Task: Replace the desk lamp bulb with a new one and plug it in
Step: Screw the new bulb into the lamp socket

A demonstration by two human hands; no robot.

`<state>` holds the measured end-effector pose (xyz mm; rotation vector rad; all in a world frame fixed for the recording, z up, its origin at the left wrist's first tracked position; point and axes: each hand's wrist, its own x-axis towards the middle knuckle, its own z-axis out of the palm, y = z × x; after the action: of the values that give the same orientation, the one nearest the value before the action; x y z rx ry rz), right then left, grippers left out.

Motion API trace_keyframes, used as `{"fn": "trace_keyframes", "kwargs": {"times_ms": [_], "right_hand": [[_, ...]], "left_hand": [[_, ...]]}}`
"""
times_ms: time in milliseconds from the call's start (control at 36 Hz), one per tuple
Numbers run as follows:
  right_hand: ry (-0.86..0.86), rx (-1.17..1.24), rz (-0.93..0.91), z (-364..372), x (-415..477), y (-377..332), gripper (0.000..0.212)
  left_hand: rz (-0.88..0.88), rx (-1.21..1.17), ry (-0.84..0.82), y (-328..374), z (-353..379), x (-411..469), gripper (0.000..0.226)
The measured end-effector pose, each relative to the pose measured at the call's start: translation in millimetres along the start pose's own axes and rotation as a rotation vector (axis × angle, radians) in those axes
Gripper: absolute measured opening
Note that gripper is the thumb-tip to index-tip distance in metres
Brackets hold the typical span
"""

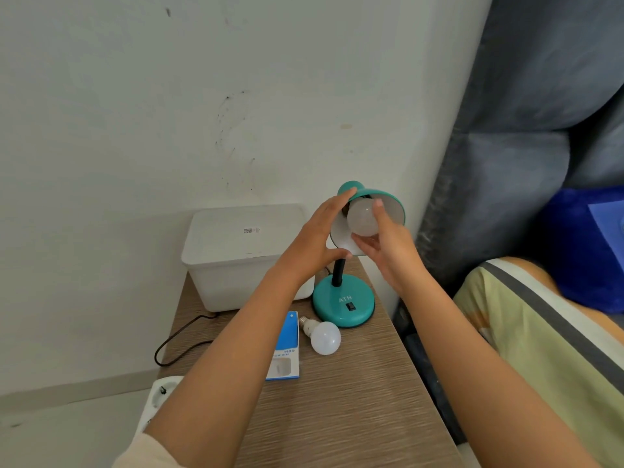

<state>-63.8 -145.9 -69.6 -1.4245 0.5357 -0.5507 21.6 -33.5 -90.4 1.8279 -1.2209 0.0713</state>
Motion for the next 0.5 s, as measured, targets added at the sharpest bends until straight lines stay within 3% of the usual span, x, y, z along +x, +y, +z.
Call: {"fn": "trace_keyframes", "kwargs": {"times_ms": [83, 167, 222, 333, 417, 500], "right_hand": [[0.053, -0.153, -0.117, -0.3, -2.3, 1.9, 0.057], [0.033, -0.154, -0.093, -0.5, 0.7, 4.0, 0.041], [0.041, -0.078, -0.056, -0.2, 1.0, 5.1, 0.048], [0.103, -0.216, -0.218, 0.3, -2.6, 5.8, 0.057], [0.012, -0.098, -0.093, 2.3, 2.9, 3.4, 0.054], [0.055, -0.186, -0.157, 3.3, 0.1, -0.7, 0.055]], "left_hand": [[-0.001, 0.005, -0.003, 0.3, 0.4, 0.5, 0.101], [0.001, 0.008, 0.001, 0.4, 0.3, 0.6, 0.1], [-0.003, 0.01, -0.004, 0.2, 0.0, 0.4, 0.1], [-0.014, 0.006, -0.01, 1.9, -0.4, 0.1, 0.101], [-0.019, 0.006, -0.002, 1.4, -3.7, -1.8, 0.101], [-0.026, -0.002, -0.007, 2.6, -4.9, -1.8, 0.102]]}}
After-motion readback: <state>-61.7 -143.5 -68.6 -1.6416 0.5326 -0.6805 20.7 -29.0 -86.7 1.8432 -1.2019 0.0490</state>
